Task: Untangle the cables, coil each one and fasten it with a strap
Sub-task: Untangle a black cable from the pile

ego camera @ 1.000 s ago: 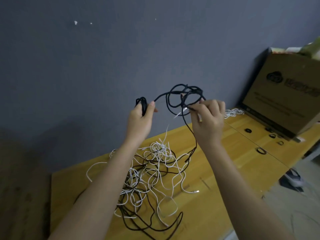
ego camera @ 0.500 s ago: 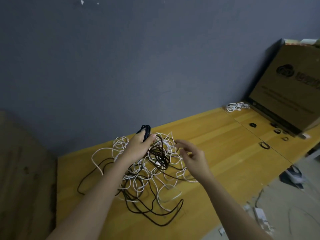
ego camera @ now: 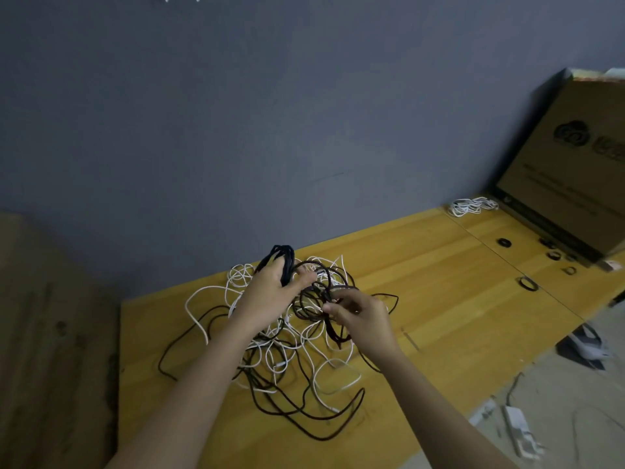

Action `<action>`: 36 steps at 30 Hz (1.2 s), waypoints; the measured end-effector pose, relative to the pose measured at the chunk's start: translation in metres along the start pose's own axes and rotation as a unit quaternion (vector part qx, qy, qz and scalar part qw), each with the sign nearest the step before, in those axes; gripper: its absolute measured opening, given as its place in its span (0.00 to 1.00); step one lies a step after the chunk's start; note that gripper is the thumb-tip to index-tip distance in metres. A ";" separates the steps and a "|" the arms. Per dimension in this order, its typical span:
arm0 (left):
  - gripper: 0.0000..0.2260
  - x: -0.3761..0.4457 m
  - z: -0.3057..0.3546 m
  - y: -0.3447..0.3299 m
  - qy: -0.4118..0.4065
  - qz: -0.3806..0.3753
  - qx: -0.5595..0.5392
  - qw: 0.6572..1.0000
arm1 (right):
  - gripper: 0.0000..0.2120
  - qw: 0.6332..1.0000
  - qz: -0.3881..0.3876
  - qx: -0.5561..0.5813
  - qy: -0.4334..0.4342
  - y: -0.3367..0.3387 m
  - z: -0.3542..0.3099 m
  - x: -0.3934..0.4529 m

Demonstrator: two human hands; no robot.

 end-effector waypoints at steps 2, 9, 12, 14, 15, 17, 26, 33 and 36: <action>0.17 -0.001 -0.002 -0.003 0.027 -0.027 0.044 0.998 | 0.11 0.999 0.020 0.010 0.025 0.000 -0.005 0.000; 0.10 0.000 -0.002 -0.013 0.039 -0.068 -0.008 0.997 | 0.10 0.997 0.022 -0.001 0.080 -0.002 -0.020 0.000; 0.12 0.004 0.004 -0.012 0.033 -0.057 0.029 0.997 | 0.08 0.998 0.028 0.005 0.051 -0.002 -0.012 0.003; 0.11 0.009 0.007 -0.010 0.026 -0.041 0.072 0.996 | 0.04 0.997 0.057 -0.005 0.046 0.005 -0.010 0.008; 0.11 0.011 0.007 -0.008 0.023 -0.026 0.098 0.995 | 0.04 0.996 0.072 -0.026 0.046 0.011 -0.010 0.011; 0.08 0.016 0.004 -0.002 0.024 0.006 0.138 0.990 | 0.06 0.992 0.097 -0.061 0.043 0.023 -0.012 0.017; 0.03 0.029 -0.011 0.019 0.053 0.027 0.168 0.984 | 0.09 0.948 0.272 0.142 -0.087 0.061 0.000 0.034; 0.04 0.029 -0.016 0.014 0.044 -0.006 0.079 0.996 | 0.12 0.969 0.200 -0.142 0.040 0.043 -0.011 0.025; 0.04 0.028 -0.009 0.011 0.043 -0.011 0.052 0.998 | 0.14 0.917 0.197 -0.271 0.217 0.020 -0.028 0.017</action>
Point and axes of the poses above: each hand's wrist, its own x-axis towards the middle knuckle, its own y-axis out of the back of the hand, z = x × y, the point moved 2 cm from there along x, towards the middle knuckle, and after that the axes turned 14 degrees about x, right-handed, at the moved point
